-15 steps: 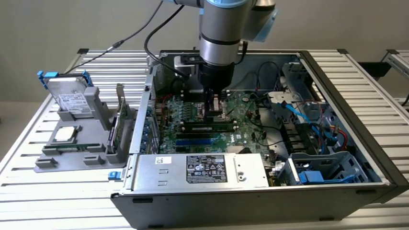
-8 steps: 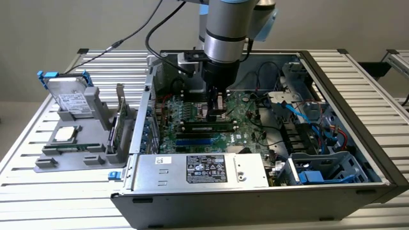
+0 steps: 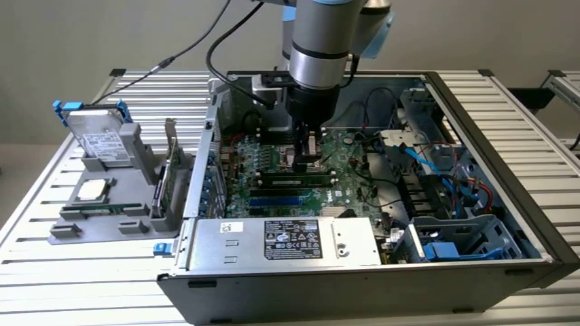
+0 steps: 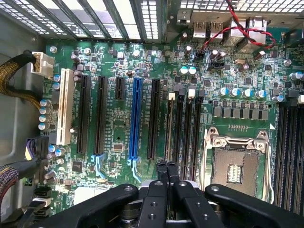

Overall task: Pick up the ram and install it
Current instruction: 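Press down the ram until it locks into place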

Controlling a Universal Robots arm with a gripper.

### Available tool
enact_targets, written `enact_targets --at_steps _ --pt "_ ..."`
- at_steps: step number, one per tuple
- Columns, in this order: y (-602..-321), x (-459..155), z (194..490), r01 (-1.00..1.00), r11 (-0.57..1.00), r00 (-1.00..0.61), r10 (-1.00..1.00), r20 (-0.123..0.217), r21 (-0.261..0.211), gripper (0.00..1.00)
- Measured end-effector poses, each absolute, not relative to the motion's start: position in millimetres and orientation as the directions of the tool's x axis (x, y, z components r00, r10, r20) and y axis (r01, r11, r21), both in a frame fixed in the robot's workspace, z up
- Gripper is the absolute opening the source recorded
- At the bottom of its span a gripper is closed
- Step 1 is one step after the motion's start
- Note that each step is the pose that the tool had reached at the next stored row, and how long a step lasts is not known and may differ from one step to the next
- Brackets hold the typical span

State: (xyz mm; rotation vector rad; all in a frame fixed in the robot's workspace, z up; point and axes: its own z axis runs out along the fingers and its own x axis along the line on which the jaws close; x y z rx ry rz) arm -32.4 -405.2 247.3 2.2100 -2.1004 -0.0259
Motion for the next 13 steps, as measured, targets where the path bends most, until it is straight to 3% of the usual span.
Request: enact_targets --at_steps 13 --pt "-405.2 -32.0 247.3 -0.998 0.03 -0.027 -0.998 0.052 0.063 0.1"
